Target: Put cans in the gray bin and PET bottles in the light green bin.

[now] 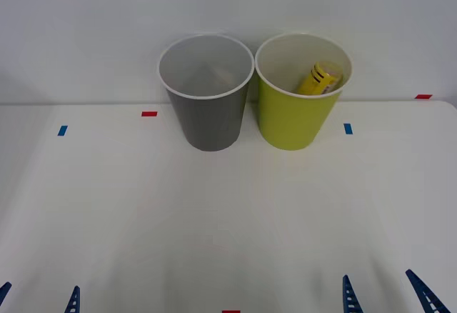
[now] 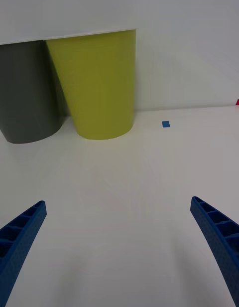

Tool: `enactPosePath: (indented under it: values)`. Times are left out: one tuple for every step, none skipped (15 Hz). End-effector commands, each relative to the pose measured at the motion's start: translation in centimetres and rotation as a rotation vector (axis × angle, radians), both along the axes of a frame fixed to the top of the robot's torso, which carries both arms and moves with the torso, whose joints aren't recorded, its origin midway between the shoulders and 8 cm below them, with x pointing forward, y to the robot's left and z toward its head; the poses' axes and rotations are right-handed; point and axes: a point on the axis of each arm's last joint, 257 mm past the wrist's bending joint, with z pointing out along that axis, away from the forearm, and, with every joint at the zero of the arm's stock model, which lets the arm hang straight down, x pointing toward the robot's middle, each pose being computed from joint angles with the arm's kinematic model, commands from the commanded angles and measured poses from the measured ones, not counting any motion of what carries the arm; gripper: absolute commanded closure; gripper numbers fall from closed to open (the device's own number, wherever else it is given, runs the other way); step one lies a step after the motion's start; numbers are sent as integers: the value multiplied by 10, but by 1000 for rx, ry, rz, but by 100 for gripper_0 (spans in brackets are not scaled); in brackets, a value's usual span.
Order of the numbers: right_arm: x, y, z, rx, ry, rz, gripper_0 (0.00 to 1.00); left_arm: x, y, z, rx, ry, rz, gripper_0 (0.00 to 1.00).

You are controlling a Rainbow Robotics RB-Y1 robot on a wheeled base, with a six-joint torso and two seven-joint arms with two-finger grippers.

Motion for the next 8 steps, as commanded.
enactPosePath:
  values:
    - [0,0,0,0,0,0,0,0,0,0,0,0,0,0]
    - [0,0,0,0,0,0,0,0,0,0,0,0,0,0]
    - [0,0,0,0,0,0,0,0,0,0,0,0,0,0]
    - [0,0,0,0,0,0,0,0,0,0,0,0,0,0]
    - [0,0,0,0,0,0,0,0,0,0,0,0,0,0]
    - [0,0,0,0,0,0,0,0,0,0,0,0,0,0]
    - [0,0,0,0,0,0,0,0,0,0,0,0,0,0]
    - [0,0,0,0,0,0,0,0,0,0,0,0,0,0]
